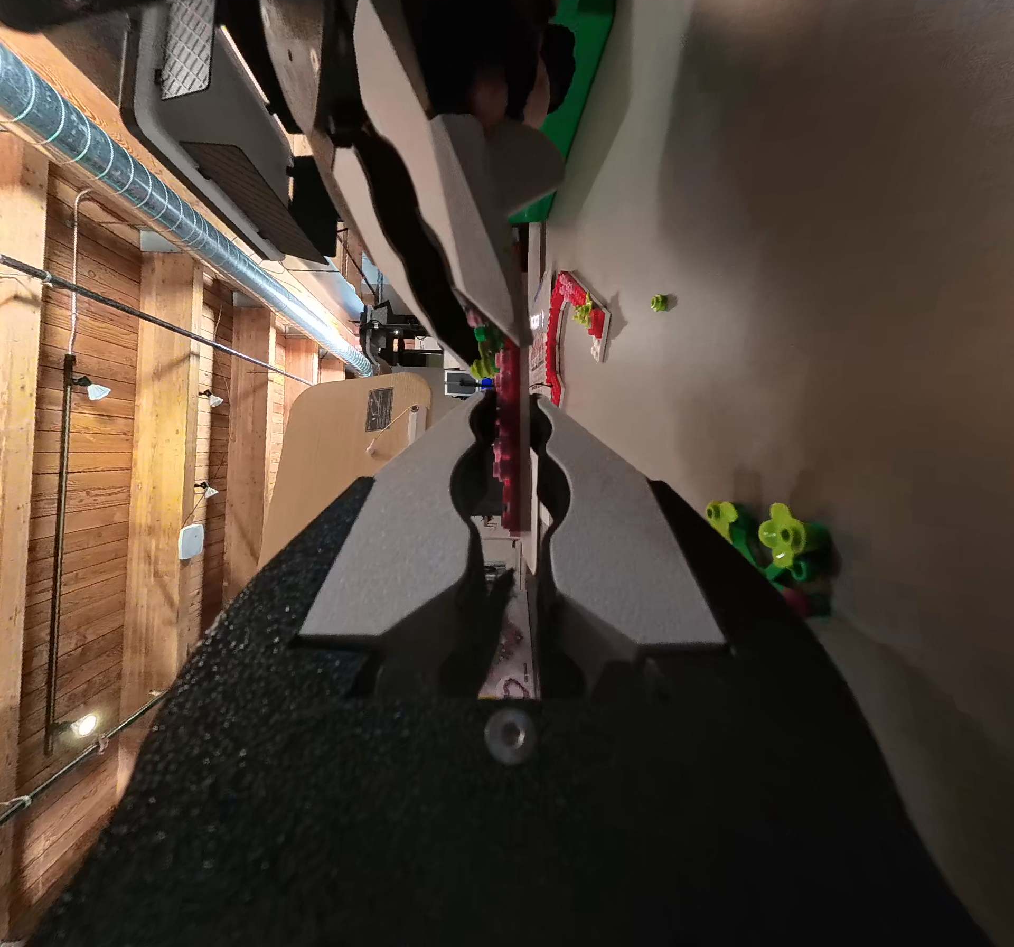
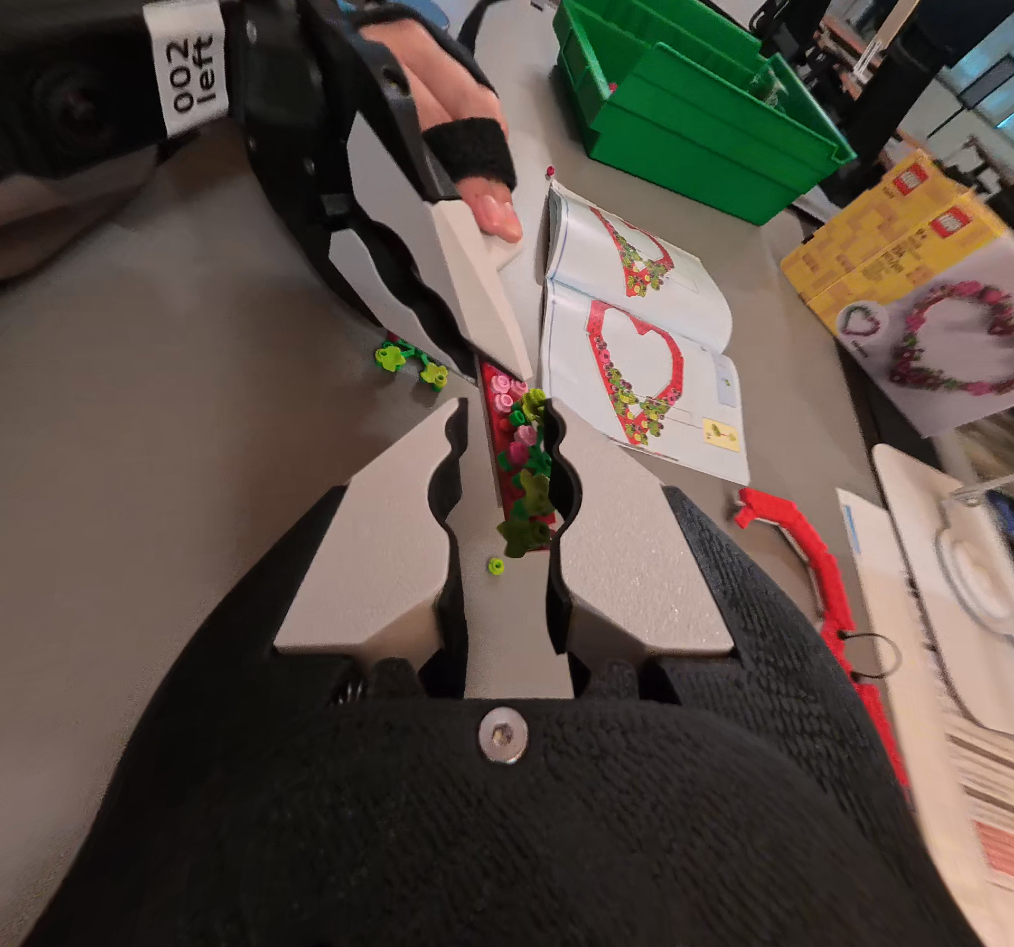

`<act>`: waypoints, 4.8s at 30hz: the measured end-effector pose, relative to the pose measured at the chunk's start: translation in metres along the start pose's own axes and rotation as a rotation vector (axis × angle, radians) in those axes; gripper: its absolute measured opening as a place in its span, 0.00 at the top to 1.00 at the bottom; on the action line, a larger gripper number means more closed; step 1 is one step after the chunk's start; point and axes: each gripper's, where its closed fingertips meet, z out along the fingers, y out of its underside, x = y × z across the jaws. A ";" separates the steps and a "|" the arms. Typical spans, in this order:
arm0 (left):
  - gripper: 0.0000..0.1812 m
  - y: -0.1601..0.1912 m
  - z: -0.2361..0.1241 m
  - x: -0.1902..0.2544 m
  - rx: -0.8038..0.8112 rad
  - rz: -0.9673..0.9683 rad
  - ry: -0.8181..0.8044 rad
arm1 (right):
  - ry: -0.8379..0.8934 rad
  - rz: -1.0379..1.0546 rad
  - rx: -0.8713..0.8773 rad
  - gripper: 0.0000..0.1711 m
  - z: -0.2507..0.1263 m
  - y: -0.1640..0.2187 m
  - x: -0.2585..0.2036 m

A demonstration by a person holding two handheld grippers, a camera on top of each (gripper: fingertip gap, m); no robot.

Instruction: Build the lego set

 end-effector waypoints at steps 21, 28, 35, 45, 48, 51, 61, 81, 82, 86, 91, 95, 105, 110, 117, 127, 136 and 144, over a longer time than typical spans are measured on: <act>0.96 0.001 -0.004 -0.010 0.045 -0.165 -0.002 | 0.283 -0.458 -0.091 0.88 0.006 -0.004 0.009; 0.96 0.000 -0.005 -0.010 0.054 -0.171 -0.002 | 0.298 -0.488 -0.110 0.89 0.006 -0.004 0.009; 0.96 0.002 -0.005 -0.011 0.051 -0.193 0.008 | 0.318 -0.481 -0.136 0.90 0.006 -0.004 0.010; 0.96 0.001 -0.005 -0.008 0.053 -0.191 0.021 | 0.294 -0.447 -0.150 0.91 0.007 -0.001 0.009; 0.96 0.001 -0.004 -0.008 0.056 -0.192 0.024 | 0.290 -0.448 -0.143 0.91 0.007 -0.001 0.008; 0.96 0.002 -0.004 -0.007 0.051 -0.181 0.023 | 0.307 -0.475 -0.137 0.91 0.007 0.000 0.009; 0.94 0.002 -0.003 -0.009 0.078 -0.234 0.026 | 0.323 -0.453 -0.078 0.91 0.007 -0.004 0.010; 0.92 -0.002 -0.003 -0.013 0.055 -0.102 -0.037 | 0.261 -0.361 -0.062 0.90 0.007 -0.009 0.003; 0.92 -0.001 -0.003 -0.015 0.053 -0.091 -0.052 | 0.267 -0.351 -0.061 0.90 0.007 -0.010 0.004; 0.93 0.000 -0.003 -0.018 0.041 -0.081 -0.071 | 0.276 -0.312 -0.061 0.90 0.007 -0.012 0.005; 0.93 0.001 -0.003 -0.019 0.035 -0.101 -0.076 | 0.322 -0.359 -0.075 0.90 0.007 -0.014 0.007; 0.93 0.001 -0.003 -0.020 0.040 -0.114 -0.079 | 0.330 -0.363 -0.074 0.90 0.006 -0.015 0.006; 0.86 -0.002 -0.003 -0.021 0.082 -0.190 -0.068 | 0.315 -0.423 -0.086 0.91 0.005 -0.014 0.004; 0.91 -0.005 -0.003 -0.015 0.105 -0.165 -0.047 | 0.287 -0.409 -0.075 0.92 0.004 -0.013 0.002; 0.92 -0.008 -0.004 -0.013 0.114 -0.119 -0.046 | 0.255 -0.418 -0.068 0.91 0.004 -0.013 -0.002; 0.93 -0.008 -0.009 -0.026 0.091 -0.041 -0.139 | 0.322 -0.470 -0.034 0.90 0.001 -0.025 0.000; 0.93 -0.010 -0.012 -0.029 0.096 -0.001 -0.180 | 0.350 -0.548 -0.013 0.90 0.000 -0.029 -0.002; 0.93 -0.010 -0.012 -0.030 0.094 -0.008 -0.181 | 0.361 -0.578 -0.004 0.90 -0.001 -0.029 -0.001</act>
